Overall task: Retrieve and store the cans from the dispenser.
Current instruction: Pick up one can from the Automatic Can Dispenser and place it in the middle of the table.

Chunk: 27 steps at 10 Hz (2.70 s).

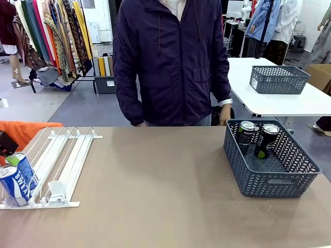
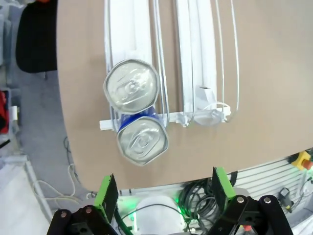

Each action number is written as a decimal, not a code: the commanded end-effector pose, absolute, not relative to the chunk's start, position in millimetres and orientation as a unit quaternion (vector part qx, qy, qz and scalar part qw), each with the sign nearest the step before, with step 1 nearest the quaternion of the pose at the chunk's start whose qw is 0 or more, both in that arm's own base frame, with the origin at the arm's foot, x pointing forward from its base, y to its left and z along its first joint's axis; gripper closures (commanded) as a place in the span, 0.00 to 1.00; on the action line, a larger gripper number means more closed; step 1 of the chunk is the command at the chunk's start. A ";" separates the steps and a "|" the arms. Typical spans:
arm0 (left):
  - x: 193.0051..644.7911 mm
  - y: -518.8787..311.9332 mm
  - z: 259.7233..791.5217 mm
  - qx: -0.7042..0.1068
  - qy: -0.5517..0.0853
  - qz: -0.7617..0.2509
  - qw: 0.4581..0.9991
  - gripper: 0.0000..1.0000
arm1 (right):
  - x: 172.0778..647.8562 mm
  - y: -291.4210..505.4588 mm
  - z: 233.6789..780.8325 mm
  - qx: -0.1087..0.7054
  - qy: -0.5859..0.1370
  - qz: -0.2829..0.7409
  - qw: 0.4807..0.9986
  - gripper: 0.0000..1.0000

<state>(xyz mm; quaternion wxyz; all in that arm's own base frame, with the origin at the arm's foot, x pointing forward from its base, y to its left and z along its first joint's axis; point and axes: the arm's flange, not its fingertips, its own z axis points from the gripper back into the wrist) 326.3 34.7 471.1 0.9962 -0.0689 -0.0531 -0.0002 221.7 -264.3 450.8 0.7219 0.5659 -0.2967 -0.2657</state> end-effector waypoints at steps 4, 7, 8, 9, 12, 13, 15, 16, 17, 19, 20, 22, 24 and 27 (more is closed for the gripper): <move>319.1 16.9 406.7 -0.017 -0.016 0.014 1.000 0.00 | 222.0 -266.1 451.8 0.564 -0.305 -0.254 0.725 0.00; 320.2 17.3 394.6 -0.010 -0.008 0.023 1.000 0.00 | 222.0 -266.1 451.8 0.564 -0.305 -0.254 0.725 0.00; 320.1 17.8 392.6 -0.012 -0.005 0.023 1.000 0.00 | 222.0 -266.1 451.8 0.564 -0.305 -0.254 0.725 0.00; 321.7 18.8 389.0 -0.011 -0.003 0.026 1.000 0.00 | 222.0 -266.1 451.8 0.564 -0.305 -0.254 0.725 0.00; 321.1 22.8 385.2 -0.007 -0.008 0.034 0.999 0.46 | 222.0 -266.1 451.8 0.564 -0.305 -0.254 0.725 0.00; 322.2 23.0 384.8 -0.007 -0.012 0.031 0.999 1.00 | 222.0 -266.1 451.8 0.564 -0.305 -0.254 0.725 0.00; 322.4 22.9 383.4 -0.011 -0.015 0.029 0.999 1.00 | 222.0 -266.1 451.8 0.564 -0.305 -0.254 0.725 0.00; 322.4 22.2 382.8 -0.009 -0.015 0.031 0.999 1.00 | 222.0 -266.1 451.8 0.564 -0.305 -0.254 0.725 0.00; 322.3 22.0 382.4 -0.008 -0.012 0.031 0.999 1.00 | 222.0 -266.1 451.8 0.564 -0.305 -0.254 0.725 0.00; 322.7 22.5 385.3 -0.008 -0.015 0.034 0.999 1.00 | 222.0 -266.1 451.8 0.564 -0.305 -0.254 0.725 0.00; 319.6 23.2 390.9 -0.008 -0.020 0.034 0.999 1.00 | 222.0 -266.1 451.8 0.564 -0.305 -0.254 0.725 0.00; 317.3 22.6 404.3 -0.013 -0.034 0.033 0.999 1.00 | 222.0 -266.1 451.8 0.564 -0.305 -0.254 0.725 0.00; 315.7 20.9 410.9 -0.020 -0.038 0.028 0.999 1.00 | 222.0 -266.1 451.8 0.564 -0.305 -0.254 0.725 0.00; 314.0 21.2 410.1 -0.023 -0.037 0.024 0.999 1.00 | 222.0 -266.1 451.8 0.564 -0.305 -0.254 0.725 0.00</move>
